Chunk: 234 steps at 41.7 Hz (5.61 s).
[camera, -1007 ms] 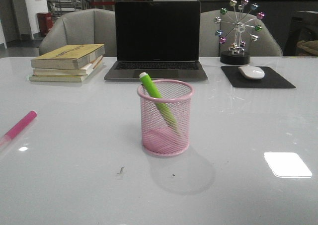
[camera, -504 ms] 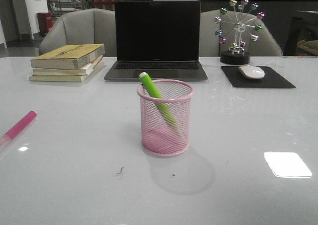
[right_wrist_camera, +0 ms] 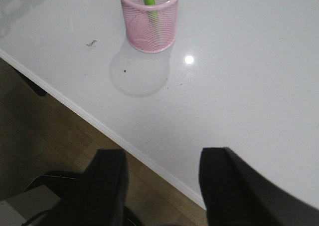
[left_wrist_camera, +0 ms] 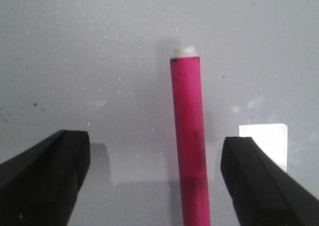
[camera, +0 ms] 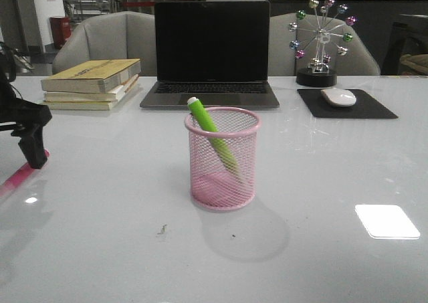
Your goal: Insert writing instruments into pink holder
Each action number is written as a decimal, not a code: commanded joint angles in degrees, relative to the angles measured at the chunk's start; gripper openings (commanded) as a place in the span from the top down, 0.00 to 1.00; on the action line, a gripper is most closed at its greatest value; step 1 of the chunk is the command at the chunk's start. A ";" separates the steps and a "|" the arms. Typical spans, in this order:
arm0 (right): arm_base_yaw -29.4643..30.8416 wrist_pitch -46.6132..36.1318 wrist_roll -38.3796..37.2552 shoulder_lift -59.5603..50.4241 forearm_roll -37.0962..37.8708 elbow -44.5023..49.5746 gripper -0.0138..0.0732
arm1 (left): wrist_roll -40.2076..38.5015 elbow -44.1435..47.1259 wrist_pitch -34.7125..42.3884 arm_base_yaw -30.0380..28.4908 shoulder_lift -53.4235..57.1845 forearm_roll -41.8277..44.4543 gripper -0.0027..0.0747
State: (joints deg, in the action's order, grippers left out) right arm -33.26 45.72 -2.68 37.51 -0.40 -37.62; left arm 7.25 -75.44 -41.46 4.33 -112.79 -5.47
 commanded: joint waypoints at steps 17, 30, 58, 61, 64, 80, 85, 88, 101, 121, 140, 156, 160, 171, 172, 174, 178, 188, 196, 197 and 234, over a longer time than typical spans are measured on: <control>0.17 -3.07 0.23 -0.20 -0.02 -1.55 0.33 | -0.08 -5.63 3.08 -0.18 -1.44 -0.94 0.22; 0.17 -2.89 0.23 -0.20 -0.02 -1.55 0.33 | -0.08 -5.63 2.11 -0.18 -1.44 -0.94 0.53; 0.17 -2.87 0.23 -0.20 -0.02 -1.55 0.33 | 0.42 -4.69 4.51 0.76 8.26 -1.44 0.85; 0.17 -2.87 0.23 -0.20 -0.02 -1.55 0.33 | 0.52 -3.81 7.11 1.56 12.58 -1.44 0.85; 0.17 -2.87 0.23 -0.20 -0.02 -1.55 0.33 | 0.68 -2.10 11.21 2.72 17.32 -1.44 0.85; 0.17 -2.87 0.23 -0.20 -0.02 -1.55 0.33 | 0.68 20.19 53.17 19.57 37.94 -5.53 0.85; 0.17 -2.87 0.23 -0.20 -0.02 -1.55 0.33 | 0.68 25.20 64.94 27.79 37.57 -5.53 0.85; 0.17 -2.82 0.23 -0.20 -0.02 -1.55 0.33 | 0.68 26.37 70.35 32.17 36.05 -5.53 0.85; 0.17 -2.82 0.23 -0.20 -0.02 -1.55 0.33 | -1.92 26.61 92.83 43.05 21.95 -5.53 0.85; 0.17 -2.76 0.23 -0.20 -0.02 -1.55 0.33 | -10.88 26.61 110.42 44.48 6.51 -5.32 0.85; 0.17 -2.76 0.23 -0.20 -0.02 -1.55 0.33 | -10.88 26.61 108.99 44.48 5.21 -5.32 0.44; 0.17 -2.76 0.23 -0.20 -0.02 -1.55 0.33 | -4.01 24.04 85.64 44.23 13.20 -5.03 0.41; 0.17 -2.76 0.23 -0.20 -0.02 -1.55 0.33 | 2.65 22.48 74.29 44.23 18.16 -5.03 0.41; 0.17 -2.76 0.23 -0.20 -0.02 -1.55 0.33 | 3.00 15.87 35.27 44.15 33.57 -1.09 0.41; 0.17 -2.76 0.23 -0.20 -0.02 -1.55 0.33 | 3.00 15.66 32.06 44.15 34.73 -0.21 0.41; 0.17 -2.76 0.23 -0.20 -0.02 -1.55 0.33 | 3.00 15.24 27.62 44.15 37.38 0.92 0.41; 0.17 -2.76 0.23 -0.20 -0.02 -1.55 0.33 | 3.00 15.24 18.68 44.15 42.21 1.03 0.41; 0.17 -2.76 0.23 -0.20 -0.02 -1.55 0.33 | 3.00 16.54 4.16 44.15 52.64 0.61 0.41; 0.17 -2.76 0.23 -0.20 -0.02 -1.55 0.33 | 3.00 23.65 3.09 44.15 62.49 0.33 0.41; 0.17 -2.76 0.23 -0.20 -0.02 -1.55 0.33 | 3.00 24.93 3.09 44.15 63.89 0.33 0.41; 0.17 -7.77 0.72 -0.20 2.50 0.84 0.73 | -16.33 39.42 2.72 44.15 77.15 12.61 0.74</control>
State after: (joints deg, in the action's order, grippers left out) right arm -33.26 42.46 -2.57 37.43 1.42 -35.18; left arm -6.39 -34.50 -42.53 48.30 -35.68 5.08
